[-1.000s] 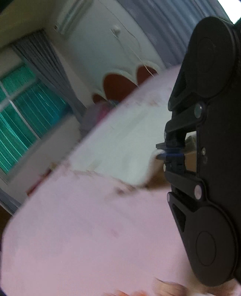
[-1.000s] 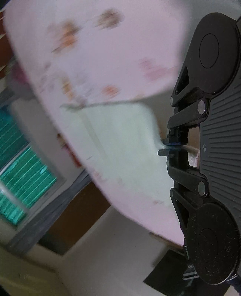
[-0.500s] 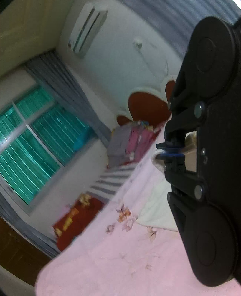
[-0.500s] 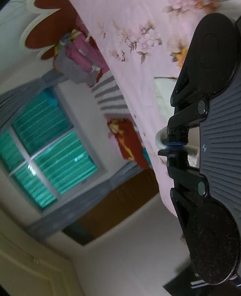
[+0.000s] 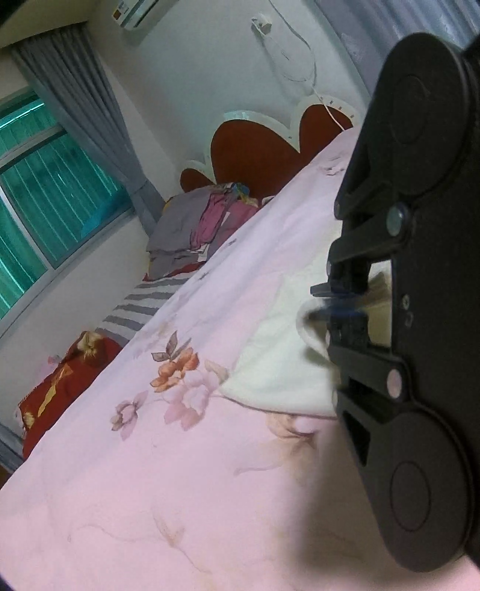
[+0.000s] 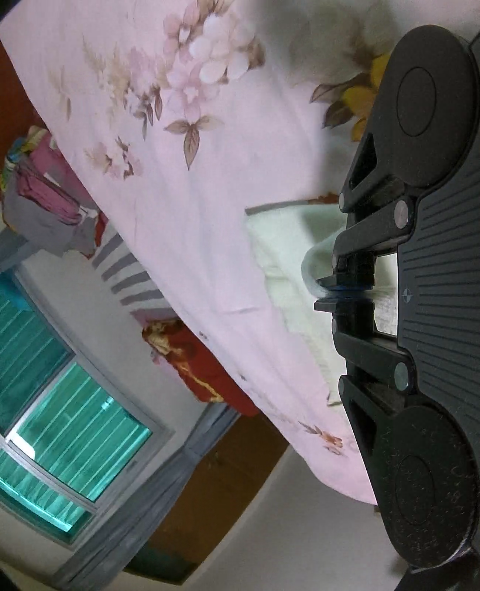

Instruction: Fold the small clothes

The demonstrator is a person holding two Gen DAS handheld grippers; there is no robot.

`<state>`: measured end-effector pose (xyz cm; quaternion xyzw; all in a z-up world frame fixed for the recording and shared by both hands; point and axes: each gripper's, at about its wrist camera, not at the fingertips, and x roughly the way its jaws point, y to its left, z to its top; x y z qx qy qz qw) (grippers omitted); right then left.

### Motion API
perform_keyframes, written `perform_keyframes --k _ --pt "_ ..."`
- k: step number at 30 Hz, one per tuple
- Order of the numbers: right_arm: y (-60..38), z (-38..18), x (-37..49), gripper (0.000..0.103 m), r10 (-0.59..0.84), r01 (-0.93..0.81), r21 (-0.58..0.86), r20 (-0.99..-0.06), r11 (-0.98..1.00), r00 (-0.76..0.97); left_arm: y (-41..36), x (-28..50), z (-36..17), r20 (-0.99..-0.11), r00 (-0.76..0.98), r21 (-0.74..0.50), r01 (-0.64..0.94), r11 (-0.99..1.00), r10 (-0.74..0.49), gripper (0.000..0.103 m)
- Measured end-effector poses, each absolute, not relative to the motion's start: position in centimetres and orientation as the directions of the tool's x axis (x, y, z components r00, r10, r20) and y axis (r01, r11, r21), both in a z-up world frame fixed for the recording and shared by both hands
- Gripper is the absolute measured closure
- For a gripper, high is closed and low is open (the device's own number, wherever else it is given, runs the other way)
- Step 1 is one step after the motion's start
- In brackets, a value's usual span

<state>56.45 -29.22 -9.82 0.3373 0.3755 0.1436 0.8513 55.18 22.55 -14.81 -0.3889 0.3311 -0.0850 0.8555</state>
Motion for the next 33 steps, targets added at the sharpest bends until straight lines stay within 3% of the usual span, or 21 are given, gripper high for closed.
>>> perform_keyframes --k 2,3,4,5,6,7,9,11,12,14,16,17,18,19,20,24,26,28,29,32,33 --pt "-29.3 -9.9 57.4 0.099 0.493 -0.013 0.672 -0.53 0.741 0.69 22.8 56.1 -15.1 -0.49 0.773 -0.738 -0.122 0.664 -0.403 0.078" --pt "-29.0 -9.6 57.6 0.085 0.479 -0.019 0.649 -0.541 0.761 0.691 22.9 56.5 -15.1 -0.481 0.78 -0.743 -0.119 0.659 -0.401 0.073" --pt "-28.8 -9.6 58.0 0.068 0.464 -0.021 0.628 -0.55 0.778 0.694 22.9 56.7 -14.9 -0.472 0.788 -0.744 -0.115 0.658 -0.395 0.058" --pt "-28.7 -9.3 58.0 0.027 0.443 -0.019 0.614 -0.547 0.789 0.71 23.0 56.8 -14.7 -0.466 0.799 -0.74 -0.116 0.662 -0.38 0.039" --pt "-28.6 -8.8 57.4 0.019 0.413 -0.021 0.596 -0.53 0.802 0.741 23.1 56.6 -14.5 -0.45 0.818 -0.737 -0.114 0.666 -0.358 0.032" --pt "-28.5 -8.4 57.0 0.019 0.404 -0.041 0.587 -0.504 0.809 0.763 23.3 56.4 -14.3 -0.436 0.831 -0.737 -0.109 0.667 -0.346 0.029" --pt "-28.9 -8.2 56.9 0.02 0.42 -0.051 0.597 -0.498 0.801 0.758 23.4 56.6 -14.1 -0.458 0.82 -0.709 -0.106 0.697 -0.342 0.035" --pt "-28.6 -8.1 56.4 0.025 0.407 -0.077 0.542 -0.521 0.837 0.75 23.2 57.0 -14.1 -0.504 0.794 -0.659 -0.099 0.746 -0.339 0.049" --pt "-28.1 -8.2 56.5 0.04 0.395 -0.095 0.494 -0.549 0.864 0.737 23.0 57.5 -14.2 -0.532 0.771 -0.635 -0.089 0.767 -0.351 0.054" --pt "-26.7 -8.8 56.9 0.055 0.38 -0.108 0.435 -0.609 0.894 0.696 22.0 58.5 -14.4 -0.59 0.727 -0.568 -0.064 0.821 -0.352 0.06" --pt "-25.3 -9.8 57.4 0.057 0.335 -0.112 0.358 -0.654 0.927 0.678 20.8 59.2 -14.5 -0.639 0.698 -0.485 -0.038 0.874 -0.324 0.067" --pt "-24.7 -10.1 57.5 0.059 0.318 -0.123 0.324 -0.667 0.938 0.674 20.4 59.4 -14.6 -0.65 0.692 -0.46 -0.032 0.887 -0.312 0.083" --pt "-24.2 -10.3 57.3 0.082 0.301 -0.129 0.292 -0.681 0.948 0.667 20.3 59.5 -14.7 -0.659 0.693 -0.434 -0.036 0.9 -0.29 0.099" --pt "-23.3 -10.9 57.4 0.096 0.276 -0.134 0.251 -0.698 0.959 0.661 20.2 59.4 -14.5 -0.65 0.711 -0.411 -0.035 0.911 -0.266 0.101" --pt "-22.7 -11.2 57.4 0.099 0.246 -0.135 0.21 -0.705 0.968 0.665 20.2 59.2 -14.3 -0.624 0.738 -0.401 -0.022 0.916 -0.255 0.1" --pt "-22.5 -11.9 57.8 0.1 0.13 -0.077 0.106 -0.708 0.991 0.695 20.6 59.1 -15.1 -0.641 0.738 -0.362 -0.05 0.931 -0.21 0.093" --pt "-22.5 -11.8 57.8 0.098 0.095 -0.045 0.09 -0.701 0.995 0.706 20.1 57.8 -13.8 -0.62 0.766 -0.319 -0.049 0.947 -0.169 0.079" --pt "-22.0 -10.3 56.5 0.08 0.091 -0.049 0.082 -0.666 0.995 0.741 18.4 56.4 -12.4 -0.582 0.793 -0.29 0.002 0.957 -0.178 0.079" --pt "-21.9 -9.6 56.0 0.062 0.137 -0.083 0.114 -0.636 0.99 0.759 17.1 55.8 -11.9 -0.564 0.797 -0.307 0.042 0.951 -0.217 0.076" --pt "-17.9 -9.2 54.2 0.062 0.294 -0.256 0.153 -0.625 0.955 0.723 11.0 55.5 -11.7 -0.57 0.751 -0.272 0.211 0.939 -0.334 0.059" --pt "-16.5 -9.5 53.8 0.062 0.335 -0.307 0.158 -0.626 0.939 0.704 9.2 55.8 -12.1 -0.59 0.73 -0.245 0.244 0.938 -0.344 0.06"
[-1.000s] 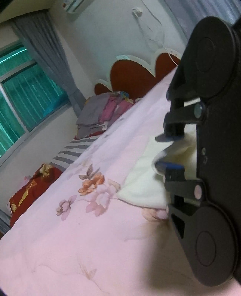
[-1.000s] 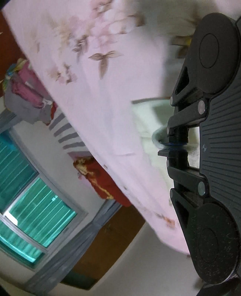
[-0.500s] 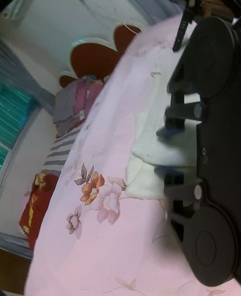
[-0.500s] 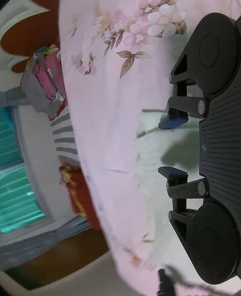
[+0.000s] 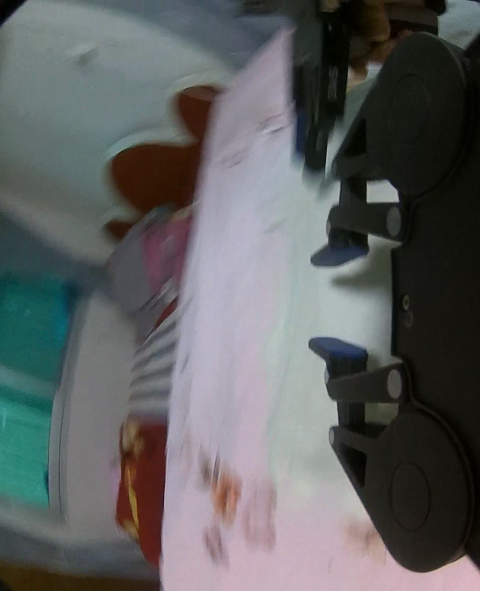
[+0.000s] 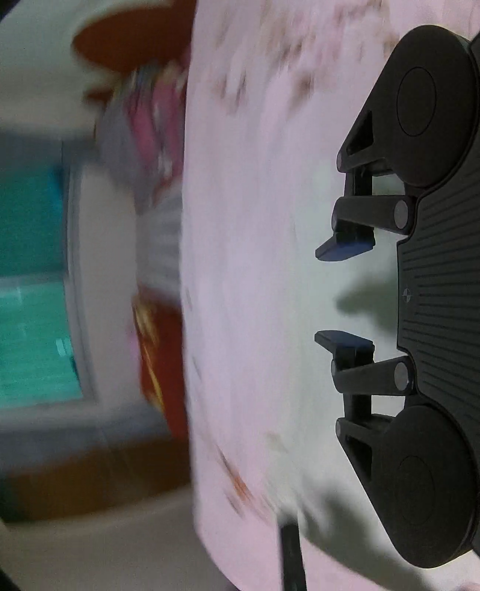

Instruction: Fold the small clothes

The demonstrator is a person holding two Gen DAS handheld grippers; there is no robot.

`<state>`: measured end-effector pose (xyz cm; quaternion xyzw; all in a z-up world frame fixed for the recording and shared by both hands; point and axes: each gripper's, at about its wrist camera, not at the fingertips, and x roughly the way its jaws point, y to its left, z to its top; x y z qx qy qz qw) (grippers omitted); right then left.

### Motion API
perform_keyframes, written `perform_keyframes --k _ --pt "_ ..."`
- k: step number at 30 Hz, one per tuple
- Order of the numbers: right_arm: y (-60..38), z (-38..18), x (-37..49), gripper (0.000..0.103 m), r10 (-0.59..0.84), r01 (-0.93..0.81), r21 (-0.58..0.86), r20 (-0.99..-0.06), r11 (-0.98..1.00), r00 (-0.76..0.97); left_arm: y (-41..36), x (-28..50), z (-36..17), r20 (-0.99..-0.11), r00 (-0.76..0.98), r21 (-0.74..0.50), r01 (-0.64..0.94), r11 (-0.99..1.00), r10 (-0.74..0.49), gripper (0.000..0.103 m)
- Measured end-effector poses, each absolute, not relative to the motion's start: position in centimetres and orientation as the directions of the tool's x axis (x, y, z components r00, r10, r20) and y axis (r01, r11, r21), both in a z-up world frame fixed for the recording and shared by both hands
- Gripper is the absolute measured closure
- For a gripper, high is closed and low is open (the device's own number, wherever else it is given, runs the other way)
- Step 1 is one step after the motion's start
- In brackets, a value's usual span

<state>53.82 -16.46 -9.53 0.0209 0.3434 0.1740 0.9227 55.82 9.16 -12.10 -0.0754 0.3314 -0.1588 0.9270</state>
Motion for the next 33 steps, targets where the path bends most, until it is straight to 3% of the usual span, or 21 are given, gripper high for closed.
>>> perform_keyframes --k 3,6,9,11,13,20,24,26,29,33 --pt "-12.8 -10.9 53.6 0.062 0.424 -0.421 0.172 -0.651 0.891 0.63 7.3 57.0 -13.5 -0.629 0.702 -0.219 0.252 0.943 -0.334 0.051" --pt "-12.4 -11.8 53.9 0.062 0.396 -0.431 0.123 -0.666 0.894 0.632 9.4 58.0 -14.0 -0.623 0.731 -0.199 0.195 0.96 -0.278 0.052" --pt "-15.7 -12.5 55.4 0.062 0.122 -0.183 -0.014 -0.692 0.983 0.711 12.7 58.5 -14.3 -0.626 0.746 -0.23 0.101 0.968 -0.226 0.053" --pt "-18.7 -12.5 56.4 0.062 0.129 -0.102 0.081 -0.707 0.992 0.695 13.6 58.2 -13.8 -0.619 0.747 -0.286 0.072 0.956 -0.241 0.052" --pt "-18.4 -11.5 55.9 0.062 0.072 -0.08 0.022 -0.703 0.997 0.708 12.8 56.6 -12.7 -0.6 0.769 -0.261 0.074 0.962 -0.222 0.047" --pt "-12.9 -10.8 50.4 0.062 0.285 -0.321 0.069 -0.658 0.944 0.697 8.2 52.8 -13.5 -0.617 0.751 -0.209 0.131 0.969 -0.234 0.043" --pt "-11.0 -12.2 48.8 0.062 0.298 -0.372 0.034 -0.668 0.928 0.682 8.9 51.5 -13.4 -0.618 0.767 -0.139 0.107 0.984 -0.171 0.043" --pt "-12.2 -12.6 48.5 0.062 0.273 -0.34 0.033 -0.671 0.94 0.69 10.6 51.0 -13.5 -0.623 0.773 -0.104 0.071 0.992 -0.12 0.043" --pt "-15.5 -12.8 48.4 0.062 0.12 -0.191 -0.032 -0.674 0.981 0.729 12.8 50.0 -13.7 -0.622 0.778 -0.084 0.043 0.995 -0.087 0.043" --pt "-18.1 -12.1 48.0 0.062 0.081 -0.094 0.018 -0.671 0.995 0.737 11.5 48.9 -12.4 -0.609 0.787 -0.099 0.044 0.994 -0.095 0.041"
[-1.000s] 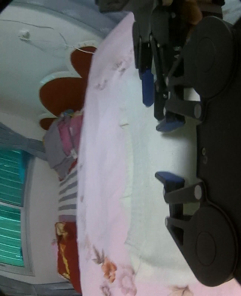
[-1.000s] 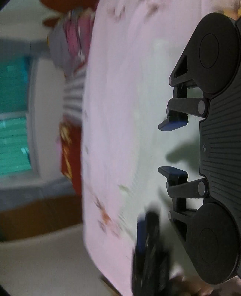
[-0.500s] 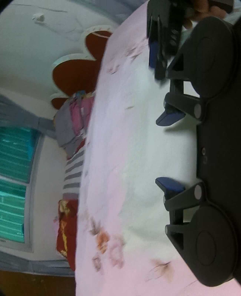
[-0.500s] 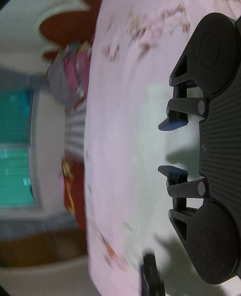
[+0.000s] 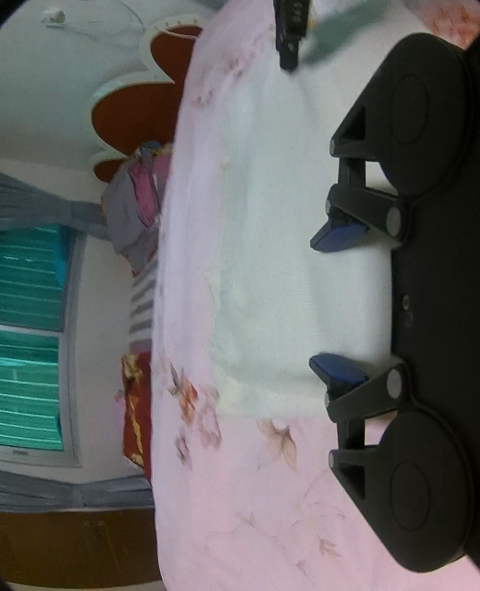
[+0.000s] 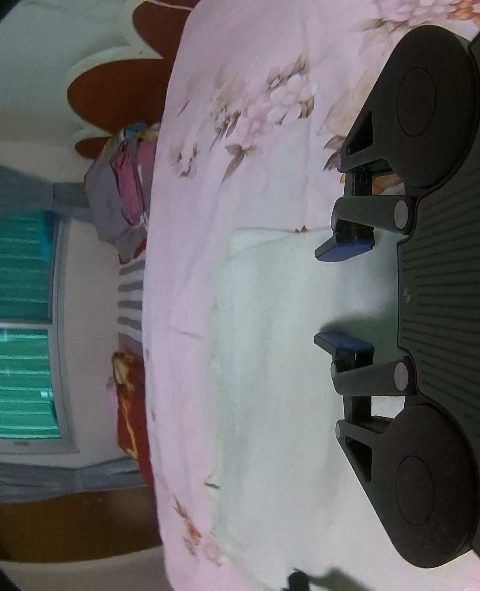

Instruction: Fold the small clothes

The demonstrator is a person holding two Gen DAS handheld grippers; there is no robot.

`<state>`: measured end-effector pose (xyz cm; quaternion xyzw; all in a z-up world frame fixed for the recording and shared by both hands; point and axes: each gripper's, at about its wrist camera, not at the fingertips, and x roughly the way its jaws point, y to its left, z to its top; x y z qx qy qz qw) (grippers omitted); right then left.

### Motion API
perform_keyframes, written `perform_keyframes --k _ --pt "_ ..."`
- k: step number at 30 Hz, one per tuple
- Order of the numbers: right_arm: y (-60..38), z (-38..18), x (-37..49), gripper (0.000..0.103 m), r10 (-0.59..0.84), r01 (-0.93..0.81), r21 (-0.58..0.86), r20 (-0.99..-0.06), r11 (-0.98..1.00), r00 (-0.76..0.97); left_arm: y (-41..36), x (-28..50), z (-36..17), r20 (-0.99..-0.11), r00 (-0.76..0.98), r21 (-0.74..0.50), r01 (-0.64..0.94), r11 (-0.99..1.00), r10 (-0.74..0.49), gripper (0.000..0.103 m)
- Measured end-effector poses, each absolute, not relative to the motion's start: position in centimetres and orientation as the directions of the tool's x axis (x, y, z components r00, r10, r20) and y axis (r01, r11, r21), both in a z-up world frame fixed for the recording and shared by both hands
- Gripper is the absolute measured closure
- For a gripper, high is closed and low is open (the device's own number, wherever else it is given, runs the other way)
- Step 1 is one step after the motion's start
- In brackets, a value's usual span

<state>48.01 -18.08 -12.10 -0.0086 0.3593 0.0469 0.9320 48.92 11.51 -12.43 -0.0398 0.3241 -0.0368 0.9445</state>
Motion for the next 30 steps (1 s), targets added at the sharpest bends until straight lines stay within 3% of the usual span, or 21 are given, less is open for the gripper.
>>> perform_keyframes --k 2,7,11,14,17,24,30 --pt "-16.7 -11.3 46.8 0.062 0.143 -0.15 0.045 -0.649 0.988 0.747 9.7 48.8 -12.3 -0.603 0.787 -0.114 0.081 0.99 -0.133 0.036" --pt "-11.5 -11.6 45.2 0.062 0.265 -0.306 0.058 -0.668 0.95 0.695 6.4 49.0 -13.5 -0.636 0.754 -0.101 0.125 0.987 -0.161 0.036" --pt "-11.5 -12.7 45.0 0.062 0.213 -0.289 0.005 -0.69 0.957 0.691 7.4 48.0 -13.9 -0.652 0.747 -0.083 0.097 0.992 -0.127 0.037" --pt "-13.0 -12.1 45.2 0.062 0.105 -0.16 -0.012 -0.71 0.987 0.697 7.6 46.5 -13.1 -0.654 0.749 -0.059 0.089 0.994 -0.106 0.04" --pt "-13.3 -11.1 43.7 0.062 0.229 -0.18 0.144 -0.691 0.973 0.686 7.4 44.1 -12.6 -0.633 0.76 -0.116 0.096 0.989 -0.148 0.039" --pt "-9.7 -12.0 38.1 0.062 0.386 -0.369 0.181 -0.686 0.912 0.617 7.0 41.0 -13.9 -0.666 0.736 -0.134 0.042 0.99 -0.121 0.044" --pt "-8.4 -12.0 37.7 0.08 0.422 -0.387 0.214 -0.677 0.897 0.602 7.3 40.5 -13.9 -0.671 0.735 -0.12 0.026 0.992 -0.101 0.044"
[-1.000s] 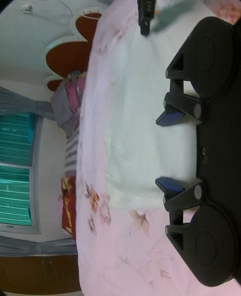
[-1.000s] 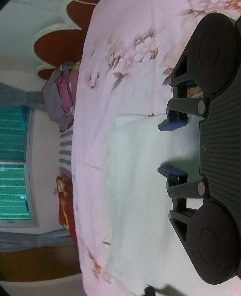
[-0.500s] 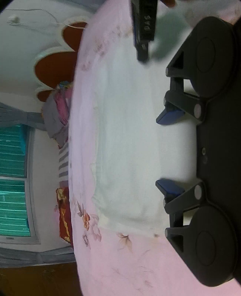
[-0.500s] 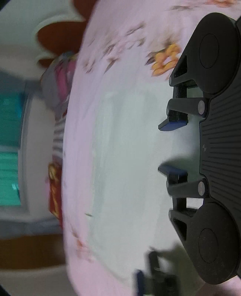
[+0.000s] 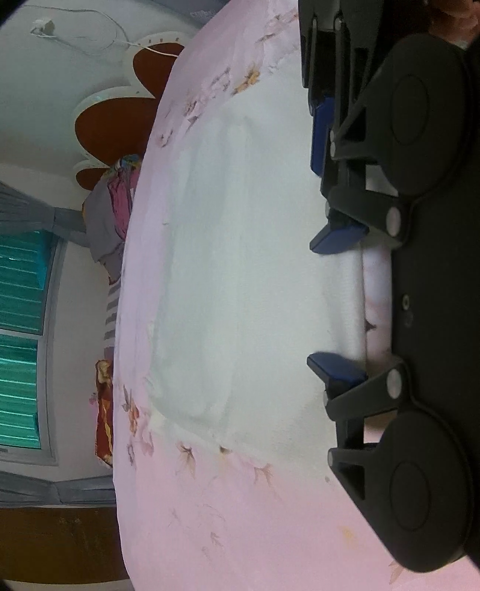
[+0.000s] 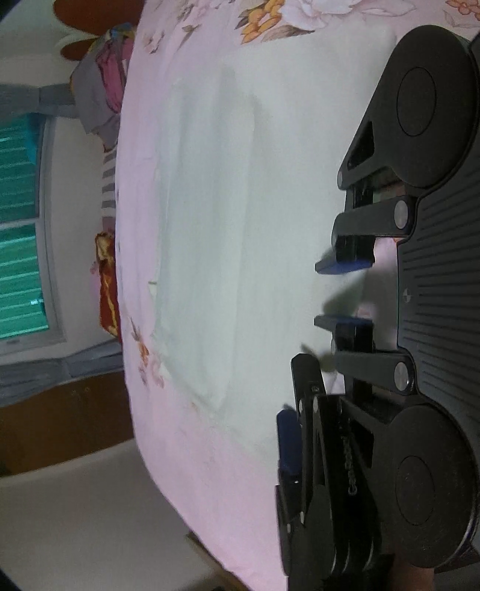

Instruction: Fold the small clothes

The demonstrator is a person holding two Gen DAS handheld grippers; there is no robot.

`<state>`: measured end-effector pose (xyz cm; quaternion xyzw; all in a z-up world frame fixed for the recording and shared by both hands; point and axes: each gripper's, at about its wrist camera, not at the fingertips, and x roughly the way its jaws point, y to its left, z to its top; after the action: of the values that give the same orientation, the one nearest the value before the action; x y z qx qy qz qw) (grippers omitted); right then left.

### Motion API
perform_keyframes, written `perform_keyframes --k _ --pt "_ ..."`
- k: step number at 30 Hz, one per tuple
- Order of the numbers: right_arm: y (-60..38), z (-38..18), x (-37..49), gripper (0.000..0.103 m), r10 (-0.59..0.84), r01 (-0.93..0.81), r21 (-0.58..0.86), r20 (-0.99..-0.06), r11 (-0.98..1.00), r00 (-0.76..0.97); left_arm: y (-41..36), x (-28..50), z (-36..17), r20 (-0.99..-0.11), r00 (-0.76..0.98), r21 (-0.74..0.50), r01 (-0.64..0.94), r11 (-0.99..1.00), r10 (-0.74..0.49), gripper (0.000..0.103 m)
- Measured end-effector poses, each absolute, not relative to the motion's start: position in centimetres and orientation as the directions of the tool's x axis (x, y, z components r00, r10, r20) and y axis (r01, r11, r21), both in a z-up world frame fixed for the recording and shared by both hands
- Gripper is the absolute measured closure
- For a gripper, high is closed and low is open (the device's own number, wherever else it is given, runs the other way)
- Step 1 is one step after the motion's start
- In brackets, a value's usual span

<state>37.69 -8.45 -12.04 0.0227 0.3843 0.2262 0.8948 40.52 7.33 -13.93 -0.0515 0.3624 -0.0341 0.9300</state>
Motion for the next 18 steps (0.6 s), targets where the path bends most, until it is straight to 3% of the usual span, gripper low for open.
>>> perform_keyframes --k 5,18 --pt "-8.5 -12.8 37.5 0.08 0.405 -0.371 0.211 -0.697 0.904 0.592 8.0 39.8 -13.9 -0.668 0.738 -0.113 0.027 0.993 -0.096 0.042" --pt "-19.9 -11.9 35.9 0.08 0.161 -0.103 0.123 -0.716 0.987 0.679 12.1 38.2 -13.6 -0.648 0.759 -0.164 -0.062 0.984 -0.06 0.044"
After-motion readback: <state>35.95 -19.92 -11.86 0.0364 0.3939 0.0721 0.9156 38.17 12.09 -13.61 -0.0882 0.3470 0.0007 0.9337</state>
